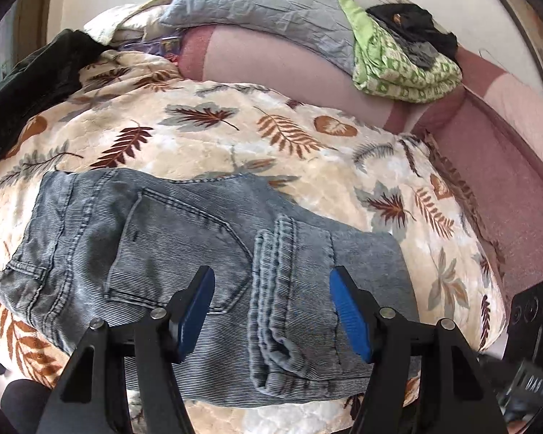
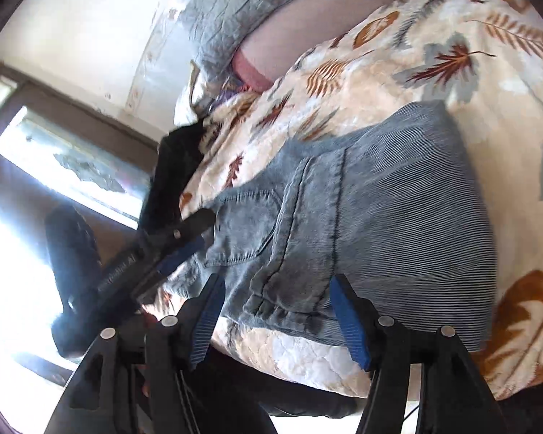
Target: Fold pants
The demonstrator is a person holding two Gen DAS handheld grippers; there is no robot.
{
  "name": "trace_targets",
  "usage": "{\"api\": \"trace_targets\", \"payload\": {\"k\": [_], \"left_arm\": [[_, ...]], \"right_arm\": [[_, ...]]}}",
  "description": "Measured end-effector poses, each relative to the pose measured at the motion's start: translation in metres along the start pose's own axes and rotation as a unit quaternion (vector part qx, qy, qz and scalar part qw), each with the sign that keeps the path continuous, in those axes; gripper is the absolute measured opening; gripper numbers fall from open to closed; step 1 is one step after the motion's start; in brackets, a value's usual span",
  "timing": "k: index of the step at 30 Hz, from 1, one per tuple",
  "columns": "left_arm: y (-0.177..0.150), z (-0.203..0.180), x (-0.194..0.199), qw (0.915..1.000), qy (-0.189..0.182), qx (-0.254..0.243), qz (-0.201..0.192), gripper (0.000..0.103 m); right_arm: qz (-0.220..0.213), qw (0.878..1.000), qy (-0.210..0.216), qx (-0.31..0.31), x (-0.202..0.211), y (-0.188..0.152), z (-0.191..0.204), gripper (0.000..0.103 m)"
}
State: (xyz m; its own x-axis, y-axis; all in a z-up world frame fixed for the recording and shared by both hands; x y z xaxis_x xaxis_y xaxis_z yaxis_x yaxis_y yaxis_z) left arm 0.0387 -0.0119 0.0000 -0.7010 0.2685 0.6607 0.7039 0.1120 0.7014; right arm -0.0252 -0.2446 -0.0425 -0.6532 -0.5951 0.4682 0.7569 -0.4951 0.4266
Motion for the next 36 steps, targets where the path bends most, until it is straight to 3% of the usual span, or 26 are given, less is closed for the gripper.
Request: {"api": "trace_targets", "payload": {"k": [2,4,5,6,10,13,16,19,22,24,28,32,34,36], "left_arm": [[-0.014,-0.012,-0.02,0.9991,0.006,-0.018,0.037,0.067],[-0.038,-0.018,-0.054,0.9913,0.043,-0.051,0.113,0.067],[-0.048,-0.018,-0.063,0.9888,0.055,-0.064,0.123,0.069],[-0.05,-0.021,-0.058,0.9905,0.058,-0.078,0.097,0.069],[-0.048,-0.026,-0.048,0.9899,0.067,-0.086,0.091,0.069],[-0.047,-0.032,-0.038,0.99,0.066,-0.107,0.064,0.069],[-0.057,-0.026,-0.054,0.9874,0.067,-0.109,0.093,0.071],[-0.057,-0.026,-0.051,0.989,0.062,-0.107,0.082,0.071],[-0.058,-0.026,-0.052,0.9889,0.058,-0.11,0.08,0.071],[-0.058,-0.026,-0.053,0.989,0.057,-0.114,0.076,0.072],[-0.059,-0.028,-0.053,0.9884,0.058,-0.12,0.073,0.073],[-0.058,-0.028,-0.053,0.9882,0.059,-0.12,0.075,0.074],[-0.058,-0.028,-0.053,0.9883,0.059,-0.12,0.073,0.075],[-0.059,-0.027,-0.053,0.9887,0.058,-0.119,0.071,0.076]], "right_arm": [[-0.004,0.998,0.011,-0.056,0.005,0.01,-0.029,0.064],[0.056,0.991,-0.006,-0.119,-0.011,0.007,-0.065,0.064],[0.079,0.987,-0.007,-0.141,-0.016,0.004,-0.076,0.062],[0.079,0.987,0.003,-0.142,-0.014,0.007,-0.077,0.062],[0.057,0.995,-0.011,-0.076,0.0,0.045,-0.051,0.062],[0.031,0.996,-0.064,-0.051,-0.009,0.089,-0.051,0.062],[0.061,0.989,-0.133,-0.025,-0.043,0.121,-0.071,0.061],[0.11,0.98,-0.163,-0.013,-0.075,0.125,-0.085,0.032],[0.09,0.979,-0.178,0.039,-0.079,0.129,-0.067,0.014],[0.064,0.976,-0.191,0.087,-0.077,0.132,-0.048,0.013],[0.08,0.953,-0.255,0.141,-0.105,0.117,-0.058,0.015],[0.063,0.959,-0.244,0.127,-0.078,0.118,-0.051,0.032],[0.034,0.963,-0.232,0.131,-0.05,0.117,-0.036,0.032],[0.023,0.977,-0.184,0.103,-0.025,0.108,-0.023,0.032]]}}
Point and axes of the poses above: each gripper's, at about its wrist camera, not at the fingertips, and x roughly against the way its jaws point, z to its left, y to its top, the point moved 1 cm from there along -x, roughly the way its jaws point, and after that the axes turned 8 degrees about -z, right-handed, at the moved point
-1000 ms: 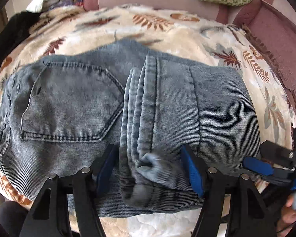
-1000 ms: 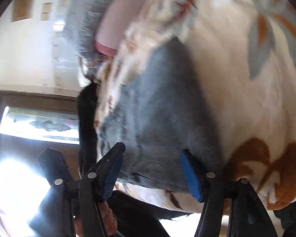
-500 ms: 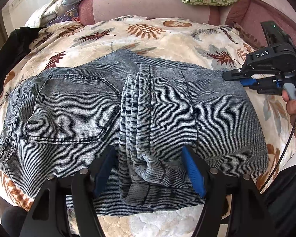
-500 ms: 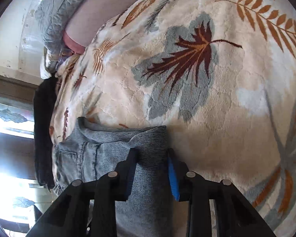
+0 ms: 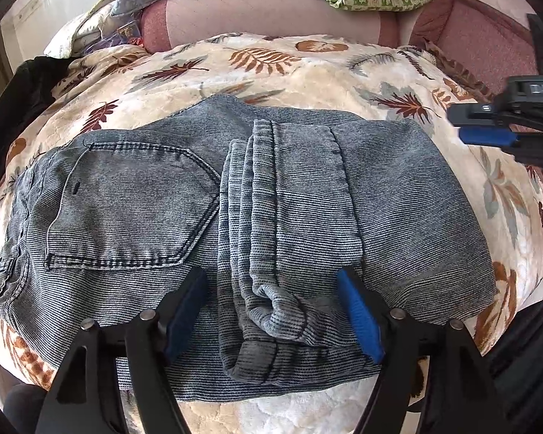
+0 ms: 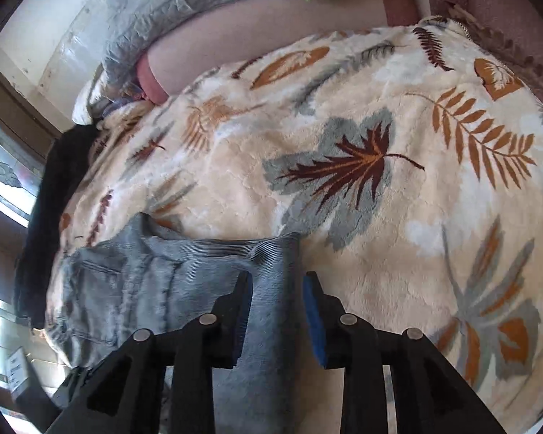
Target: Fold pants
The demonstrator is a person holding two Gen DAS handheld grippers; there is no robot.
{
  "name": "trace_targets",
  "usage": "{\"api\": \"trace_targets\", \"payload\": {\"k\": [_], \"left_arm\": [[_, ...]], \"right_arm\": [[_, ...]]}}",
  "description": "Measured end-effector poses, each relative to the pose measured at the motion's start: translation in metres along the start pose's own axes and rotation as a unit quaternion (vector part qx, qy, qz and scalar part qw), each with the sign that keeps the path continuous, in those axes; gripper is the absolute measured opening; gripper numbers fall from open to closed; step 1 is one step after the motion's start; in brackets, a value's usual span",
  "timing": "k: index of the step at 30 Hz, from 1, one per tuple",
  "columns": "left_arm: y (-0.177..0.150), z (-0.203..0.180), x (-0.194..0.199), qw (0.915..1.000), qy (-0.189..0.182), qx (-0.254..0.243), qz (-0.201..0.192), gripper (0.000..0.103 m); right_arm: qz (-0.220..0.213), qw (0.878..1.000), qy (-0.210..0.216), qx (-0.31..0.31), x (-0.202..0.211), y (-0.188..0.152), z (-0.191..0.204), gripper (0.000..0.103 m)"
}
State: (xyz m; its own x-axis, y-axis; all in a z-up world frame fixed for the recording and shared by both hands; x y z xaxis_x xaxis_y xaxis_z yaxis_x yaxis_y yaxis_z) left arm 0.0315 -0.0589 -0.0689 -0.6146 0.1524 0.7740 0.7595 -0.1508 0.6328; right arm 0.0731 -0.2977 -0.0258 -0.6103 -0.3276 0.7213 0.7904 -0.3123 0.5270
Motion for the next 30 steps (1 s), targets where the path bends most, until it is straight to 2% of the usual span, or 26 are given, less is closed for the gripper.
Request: {"api": "trace_targets", "payload": {"k": [3,4,6,9,11,13,15,16,17,19,23,27,30], "left_arm": [[0.0,0.0,0.0,1.0,-0.002,0.0,-0.003,0.077],[0.0,0.001,0.0,1.0,-0.002,0.0,-0.003,0.077],[0.002,0.0,0.0,1.0,-0.002,0.003,0.003,0.077],[0.007,0.004,0.009,0.9999,-0.003,0.013,0.002,0.077],[0.008,0.009,0.02,0.9995,-0.002,0.026,-0.019,0.077],[0.006,0.011,0.022,0.9993,-0.005,0.029,-0.025,0.077],[0.0,0.011,0.006,0.9997,0.011,0.021,0.012,0.077],[-0.002,0.011,0.003,0.9998,0.011,0.015,0.005,0.079],[-0.002,0.009,0.005,0.9999,0.014,0.008,-0.004,0.079],[-0.001,0.01,0.007,0.9999,0.013,0.01,-0.002,0.079],[-0.002,0.011,0.005,0.9999,0.009,0.013,-0.005,0.08],[-0.003,0.011,0.005,0.9998,0.008,0.014,-0.008,0.08],[-0.002,0.011,0.004,0.9998,0.01,0.016,-0.005,0.081]], "right_arm": [[0.022,0.995,0.08,-0.056,0.015,-0.03,-0.001,0.032],[0.04,0.992,0.09,-0.075,0.007,-0.041,-0.002,0.032],[0.096,0.99,0.058,-0.089,-0.021,-0.065,-0.014,0.032],[0.082,0.988,0.073,-0.113,-0.015,-0.072,-0.021,0.03],[0.064,0.99,0.083,-0.099,0.0,-0.067,-0.01,0.034],[0.054,0.99,0.099,-0.084,0.013,-0.069,-0.002,0.039],[0.08,0.992,0.075,-0.07,0.003,-0.082,-0.003,0.045],[0.105,0.99,0.062,-0.069,-0.009,-0.091,-0.009,0.046],[0.099,0.99,0.069,-0.075,-0.011,-0.093,-0.012,0.045],[0.1,0.989,0.073,-0.078,-0.006,-0.081,-0.007,0.045],[0.057,0.992,0.089,-0.065,-0.003,-0.038,0.007,0.045],[0.05,0.991,0.092,-0.081,-0.042,0.006,0.002,0.045],[0.081,0.987,0.064,-0.122,-0.089,0.014,-0.017,0.045]]}}
Point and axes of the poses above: each gripper's, at about its wrist camera, not at the fingertips, and x roughly against the way its jaws point, z to its left, y to its top, the point moved 1 cm from there along -x, roughly the way its jaws point, and after that the axes turned 8 degrees about -z, right-handed, at the moved point
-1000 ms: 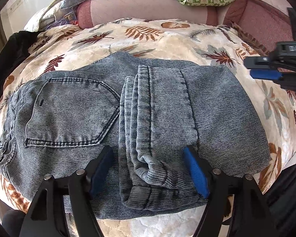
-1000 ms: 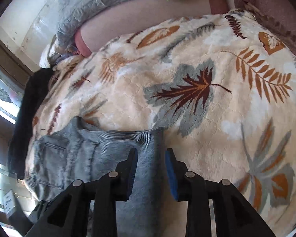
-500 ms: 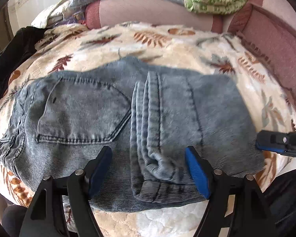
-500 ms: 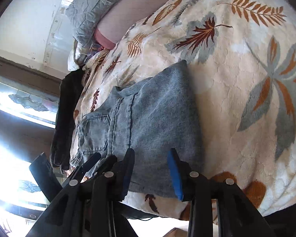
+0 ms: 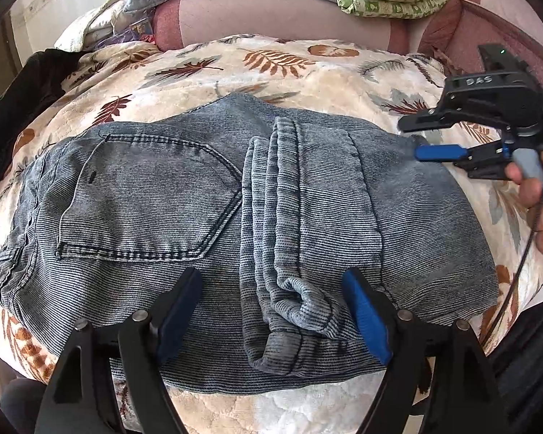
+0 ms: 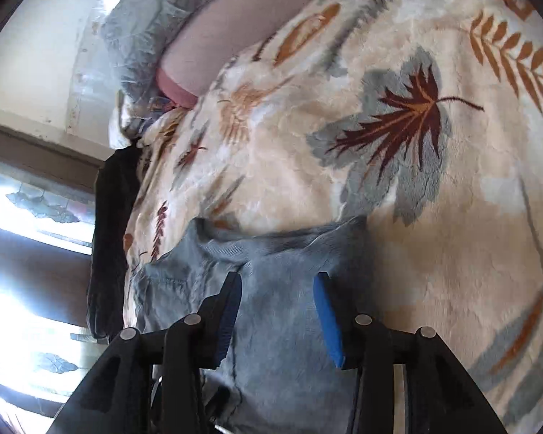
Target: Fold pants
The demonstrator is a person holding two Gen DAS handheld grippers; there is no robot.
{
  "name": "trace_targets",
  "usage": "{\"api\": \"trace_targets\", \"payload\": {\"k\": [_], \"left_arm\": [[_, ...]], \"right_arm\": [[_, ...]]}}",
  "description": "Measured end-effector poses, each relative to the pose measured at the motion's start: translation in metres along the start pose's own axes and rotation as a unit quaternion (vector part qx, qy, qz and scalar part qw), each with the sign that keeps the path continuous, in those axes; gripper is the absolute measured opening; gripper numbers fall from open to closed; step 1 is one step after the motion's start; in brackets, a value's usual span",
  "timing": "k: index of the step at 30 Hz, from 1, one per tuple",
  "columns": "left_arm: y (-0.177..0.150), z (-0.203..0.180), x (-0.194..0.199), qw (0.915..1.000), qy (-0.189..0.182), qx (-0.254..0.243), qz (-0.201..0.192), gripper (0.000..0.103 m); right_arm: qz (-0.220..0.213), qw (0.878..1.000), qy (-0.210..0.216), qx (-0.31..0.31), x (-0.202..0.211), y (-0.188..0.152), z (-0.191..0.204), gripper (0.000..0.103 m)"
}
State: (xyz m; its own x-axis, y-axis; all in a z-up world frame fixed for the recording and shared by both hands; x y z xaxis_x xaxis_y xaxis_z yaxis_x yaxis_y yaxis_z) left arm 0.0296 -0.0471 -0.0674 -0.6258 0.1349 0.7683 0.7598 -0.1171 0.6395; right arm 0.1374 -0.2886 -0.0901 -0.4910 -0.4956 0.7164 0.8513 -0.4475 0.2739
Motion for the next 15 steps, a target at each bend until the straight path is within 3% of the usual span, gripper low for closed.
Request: {"api": "trace_targets", "payload": {"k": [1,4,7,11,15], "left_arm": [[0.0,0.0,0.0,1.0,0.001,0.0,0.001,0.081],[0.001,-0.001,-0.001,1.0,0.002,0.003,0.002,0.083],[0.001,-0.001,-0.002,1.0,0.003,0.003,0.0,0.083],[0.0,-0.002,-0.002,1.0,0.004,0.003,0.001,0.083],[0.001,-0.003,-0.002,1.0,0.005,0.002,0.003,0.084]], "right_arm": [[-0.002,1.0,0.012,-0.015,-0.003,0.001,-0.004,0.045],[-0.018,0.999,0.025,0.021,0.019,-0.012,0.01,0.045],[-0.016,0.998,0.045,0.035,0.046,-0.046,0.013,0.046],[0.011,0.998,0.036,0.041,0.053,-0.098,0.0,0.057],[0.001,0.998,0.046,0.043,0.058,-0.101,-0.001,0.057]]}}
Point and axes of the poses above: each gripper's, at about its wrist camera, not at the fingertips, and x roughly against the way its jaws point, z to its left, y to its top, the point moved 1 cm from there along -x, roughly the way its jaws point, and after that the axes turned 8 degrees about -z, right-handed, at the moved point
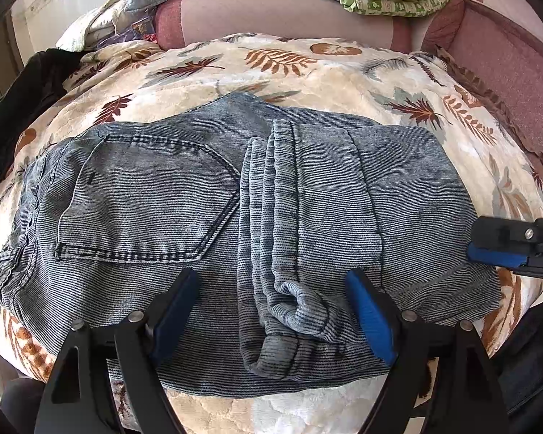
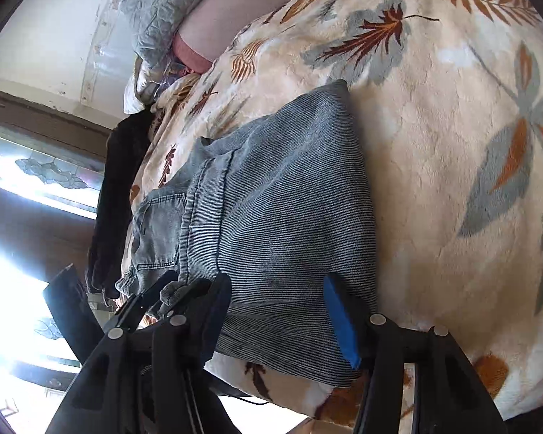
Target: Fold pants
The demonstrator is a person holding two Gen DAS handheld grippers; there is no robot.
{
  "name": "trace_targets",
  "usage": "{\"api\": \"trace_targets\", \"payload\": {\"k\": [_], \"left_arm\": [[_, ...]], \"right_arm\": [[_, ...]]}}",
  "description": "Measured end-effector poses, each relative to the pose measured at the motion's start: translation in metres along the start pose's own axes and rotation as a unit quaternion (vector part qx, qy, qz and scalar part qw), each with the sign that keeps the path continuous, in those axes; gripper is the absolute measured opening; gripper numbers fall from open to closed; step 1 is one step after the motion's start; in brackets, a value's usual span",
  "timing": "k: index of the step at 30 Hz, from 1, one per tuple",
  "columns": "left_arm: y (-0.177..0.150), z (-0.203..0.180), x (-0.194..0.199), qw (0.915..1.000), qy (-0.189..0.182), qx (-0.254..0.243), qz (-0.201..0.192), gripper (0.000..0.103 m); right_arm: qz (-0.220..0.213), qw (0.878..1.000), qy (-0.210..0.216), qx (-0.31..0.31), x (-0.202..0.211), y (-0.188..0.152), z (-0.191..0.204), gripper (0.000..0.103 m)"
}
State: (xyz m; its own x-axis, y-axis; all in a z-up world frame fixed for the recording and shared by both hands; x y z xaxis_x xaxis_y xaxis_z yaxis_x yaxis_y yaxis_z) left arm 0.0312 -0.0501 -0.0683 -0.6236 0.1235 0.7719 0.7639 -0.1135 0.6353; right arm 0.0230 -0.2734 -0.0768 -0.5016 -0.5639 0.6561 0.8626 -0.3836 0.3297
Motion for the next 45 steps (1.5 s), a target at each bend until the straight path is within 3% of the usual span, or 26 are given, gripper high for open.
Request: {"api": "trace_targets", "payload": {"k": [3,4,5,7,11,13,17,22,26,32,34,36,38,43,45], "left_arm": [[0.001,0.001,-0.001,1.0,-0.001,0.003,0.002,0.084],[0.001,0.001,-0.001,1.0,-0.001,0.004,0.002,0.085],[0.001,0.001,-0.001,1.0,0.001,0.005,0.001,0.085],[0.001,-0.001,-0.002,1.0,0.003,0.005,0.001,0.087],[0.004,0.003,0.005,0.9999,-0.002,0.009,0.007,0.087],[0.007,0.011,0.022,0.9994,-0.001,0.027,-0.022,0.087],[0.009,0.039,0.058,0.9933,0.009,0.067,-0.094,0.087],[0.006,0.082,0.055,0.9883,0.027,0.127,-0.079,0.087],[0.001,0.087,0.053,0.9851,0.016,0.152,-0.08,0.087],[0.009,0.04,0.053,0.992,-0.015,0.068,-0.105,0.087],[0.002,0.023,0.035,0.9961,-0.026,0.033,-0.078,0.087],[-0.009,0.012,0.006,0.9996,-0.019,-0.008,-0.017,0.088],[-0.014,0.011,0.011,0.9982,-0.019,-0.015,-0.055,0.088],[-0.015,0.017,0.009,0.9973,-0.037,-0.005,-0.062,0.089],[-0.017,0.015,0.01,0.9968,-0.036,-0.01,-0.07,0.089]], "right_arm": [[-0.026,0.999,0.026,0.037,0.019,-0.003,0.02,0.058],[-0.027,0.998,0.032,0.041,0.021,-0.007,0.021,0.063],[-0.026,0.998,0.029,0.04,0.019,-0.012,0.018,0.071],[0.002,0.999,-0.003,0.035,-0.002,-0.02,0.0,0.075],[-0.05,0.996,0.07,0.031,0.022,-0.016,0.003,0.075],[-0.09,0.992,0.079,0.029,0.037,-0.013,-0.002,0.075],[-0.115,0.988,0.096,-0.038,0.044,-0.008,-0.026,0.075],[-0.1,0.99,0.099,-0.025,0.035,-0.007,-0.016,0.075],[-0.063,0.995,0.072,-0.016,0.014,-0.01,-0.013,0.075],[-0.056,0.997,0.05,0.009,0.006,-0.013,-0.01,0.076],[-0.058,0.997,0.052,0.005,0.006,-0.012,-0.01,0.076],[-0.068,0.997,0.042,0.004,0.012,-0.01,-0.008,0.076],[-0.074,0.996,0.024,0.031,0.017,-0.003,0.005,0.076],[-0.059,0.992,0.007,0.111,0.001,0.048,0.064,0.076],[-0.023,0.989,-0.018,0.148,-0.031,0.073,0.09,0.076]]}}
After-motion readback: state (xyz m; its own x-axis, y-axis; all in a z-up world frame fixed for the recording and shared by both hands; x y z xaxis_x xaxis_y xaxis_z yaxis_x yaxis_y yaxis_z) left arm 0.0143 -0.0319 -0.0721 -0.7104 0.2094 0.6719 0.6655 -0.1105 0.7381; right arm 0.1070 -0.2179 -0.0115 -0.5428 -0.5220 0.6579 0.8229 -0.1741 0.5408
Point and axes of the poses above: each gripper's, at about its wrist camera, not at the fingertips, and x roughly against the way its jaws point, z to its left, y to its top, the point moved 1 cm from there along -x, roughly the way its jaws point, and after that the axes turned 8 degrees about -z, right-handed, at the moved point
